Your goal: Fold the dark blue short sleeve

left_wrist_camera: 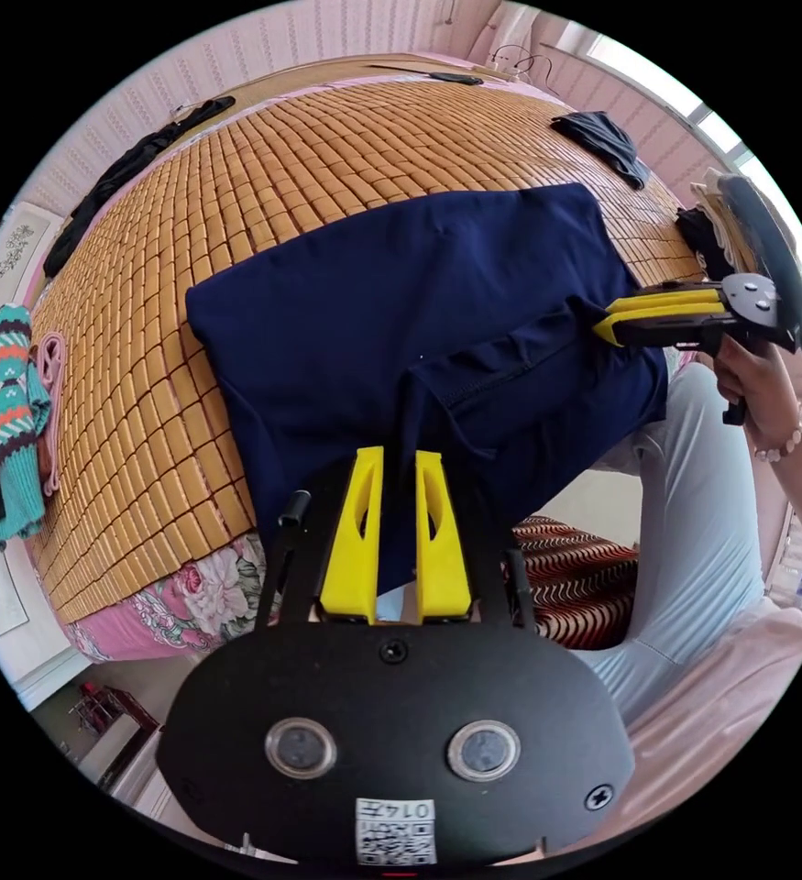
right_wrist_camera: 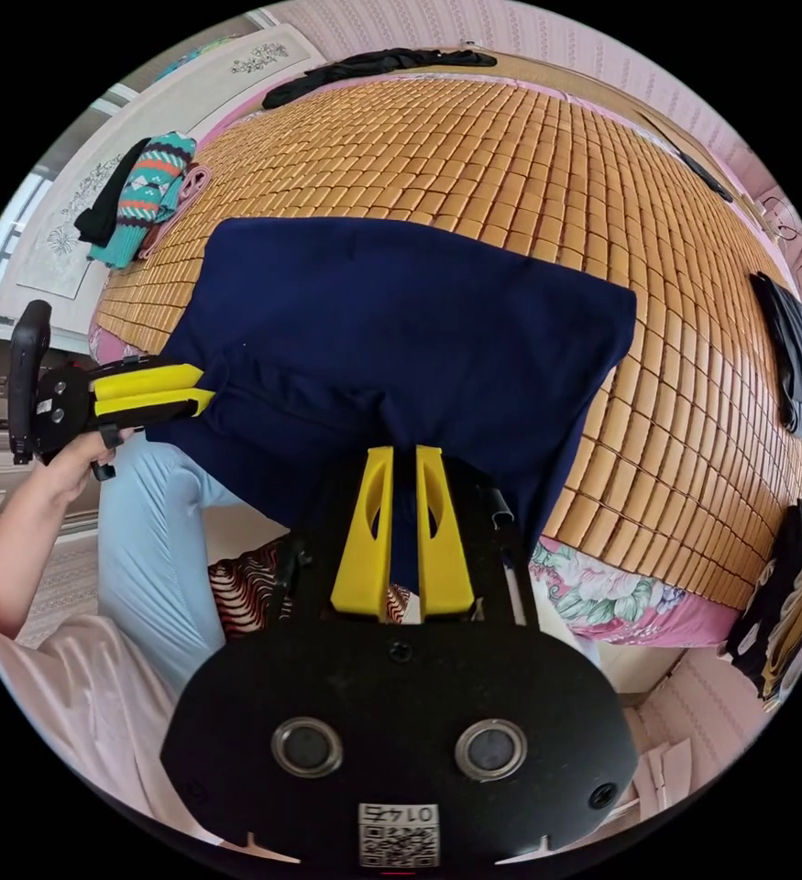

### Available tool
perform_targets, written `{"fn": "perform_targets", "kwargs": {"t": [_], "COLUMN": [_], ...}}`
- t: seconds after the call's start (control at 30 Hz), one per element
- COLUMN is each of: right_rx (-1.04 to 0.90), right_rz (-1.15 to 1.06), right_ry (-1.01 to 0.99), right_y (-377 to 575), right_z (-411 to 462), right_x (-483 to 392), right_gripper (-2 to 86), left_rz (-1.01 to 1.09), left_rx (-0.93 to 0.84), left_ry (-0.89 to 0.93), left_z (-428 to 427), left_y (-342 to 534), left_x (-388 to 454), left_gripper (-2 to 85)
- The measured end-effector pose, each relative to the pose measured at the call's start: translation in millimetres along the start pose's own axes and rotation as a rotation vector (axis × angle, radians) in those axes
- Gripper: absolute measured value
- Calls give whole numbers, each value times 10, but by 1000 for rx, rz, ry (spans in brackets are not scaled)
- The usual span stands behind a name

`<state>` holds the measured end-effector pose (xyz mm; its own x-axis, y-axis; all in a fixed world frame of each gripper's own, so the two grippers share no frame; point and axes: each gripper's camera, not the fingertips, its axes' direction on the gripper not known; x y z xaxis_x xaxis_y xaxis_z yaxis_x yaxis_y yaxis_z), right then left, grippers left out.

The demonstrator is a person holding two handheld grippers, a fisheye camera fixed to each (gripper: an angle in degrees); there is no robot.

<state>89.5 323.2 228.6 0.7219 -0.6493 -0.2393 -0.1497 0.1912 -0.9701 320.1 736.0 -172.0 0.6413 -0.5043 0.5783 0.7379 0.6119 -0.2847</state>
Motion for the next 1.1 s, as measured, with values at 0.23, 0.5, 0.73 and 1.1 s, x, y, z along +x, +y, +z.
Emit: {"fn": "perform_targets", "kwargs": {"t": [0.23,0.5,0.73,1.1], "right_rx": [94,42,-141,277], "right_rz": [-32,-225,-296,252], "right_ry": [-60,-112,-38,-116], "right_y": [217,786,1054,431], "right_z": [-250,-271,-13,-489], "right_x": [-53,-275,-285,948], "right_gripper": [11,18,58,137], "left_rz": [48,124,91,-229], "left_rx": [24,76,16,308], "left_ry": [-24,51,115,77], "left_z": [-213,-463,-492,-827], "left_y": [17,645,1202,585], "left_x": [103,204,22,-1143], "left_gripper": [15,14,47,81]}}
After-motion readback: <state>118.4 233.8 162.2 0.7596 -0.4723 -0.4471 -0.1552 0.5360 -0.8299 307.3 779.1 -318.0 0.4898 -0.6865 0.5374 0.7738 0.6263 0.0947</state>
